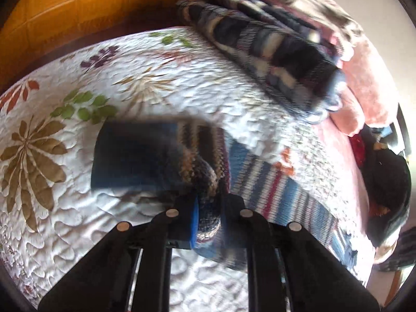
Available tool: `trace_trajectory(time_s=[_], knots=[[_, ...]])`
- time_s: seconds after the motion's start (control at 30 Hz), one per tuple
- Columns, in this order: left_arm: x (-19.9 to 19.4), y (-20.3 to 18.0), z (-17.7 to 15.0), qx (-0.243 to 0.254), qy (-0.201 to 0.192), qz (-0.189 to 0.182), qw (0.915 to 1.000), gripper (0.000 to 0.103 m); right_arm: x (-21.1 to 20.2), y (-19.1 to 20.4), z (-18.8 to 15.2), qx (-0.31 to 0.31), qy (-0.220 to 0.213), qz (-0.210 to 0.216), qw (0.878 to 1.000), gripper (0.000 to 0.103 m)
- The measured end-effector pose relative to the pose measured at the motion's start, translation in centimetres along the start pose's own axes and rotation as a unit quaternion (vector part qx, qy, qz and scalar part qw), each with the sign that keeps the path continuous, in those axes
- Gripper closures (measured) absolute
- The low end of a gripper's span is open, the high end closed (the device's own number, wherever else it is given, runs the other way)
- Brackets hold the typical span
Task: Fold small clothes
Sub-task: 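Fold the held sleeve across the sweater body with the left tool and release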
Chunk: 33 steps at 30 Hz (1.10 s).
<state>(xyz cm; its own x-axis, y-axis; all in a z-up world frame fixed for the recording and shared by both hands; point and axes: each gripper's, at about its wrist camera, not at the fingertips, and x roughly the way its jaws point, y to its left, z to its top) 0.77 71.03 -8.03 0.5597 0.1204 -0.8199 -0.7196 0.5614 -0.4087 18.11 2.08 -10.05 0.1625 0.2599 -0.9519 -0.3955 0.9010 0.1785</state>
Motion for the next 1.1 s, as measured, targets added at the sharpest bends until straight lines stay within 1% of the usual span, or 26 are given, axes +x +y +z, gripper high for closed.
trace_trajectory(time_s=[0.17, 0.33, 0.5, 0.63, 0.73, 0.87, 1.0, 1.1], knots=[[-1.6, -6.5, -2.3, 0.051, 0.01, -0.036, 0.998, 0.091, 0.4, -1.1, 0.2, 0.006, 0.005, -0.017, 1.0, 0.058], [-2.5, -13.6, -5.4, 0.1, 0.02, -0.068, 0.9925, 0.091, 0.2, -2.4, 0.4, 0.014, 0.001, -0.03, 0.999, 0.058], [-2.8, -20.5, -9.6, 0.132, 0.04, -0.106, 0.9848, 0.091, -0.3, -3.1, 0.6, 0.021, -0.007, -0.024, 0.999, 0.058], [-2.7, -25.2, -13.5, 0.16, 0.047, -0.124, 0.9782, 0.091, -0.9, -3.0, 0.8, 0.022, -0.012, -0.016, 1.0, 0.058], [-2.2, -27.8, -16.5, 0.162, 0.061, -0.143, 0.9745, 0.091, -1.0, -2.7, 0.9, 0.014, -0.015, -0.02, 1.0, 0.058], [-0.9, -30.4, -20.6, 0.182, 0.082, -0.155, 0.9675, 0.091, -0.9, -2.5, 0.7, 0.012, -0.011, -0.016, 1.0, 0.058], [1.3, -31.3, -23.7, 0.215, 0.113, -0.145, 0.9592, 0.091, -0.4, -2.5, 0.4, 0.007, -0.003, -0.019, 1.0, 0.058], [2.9, -31.2, -25.3, 0.238, 0.133, -0.136, 0.9524, 0.091, 0.2, -2.4, 0.2, 0.007, 0.005, -0.021, 1.0, 0.058]])
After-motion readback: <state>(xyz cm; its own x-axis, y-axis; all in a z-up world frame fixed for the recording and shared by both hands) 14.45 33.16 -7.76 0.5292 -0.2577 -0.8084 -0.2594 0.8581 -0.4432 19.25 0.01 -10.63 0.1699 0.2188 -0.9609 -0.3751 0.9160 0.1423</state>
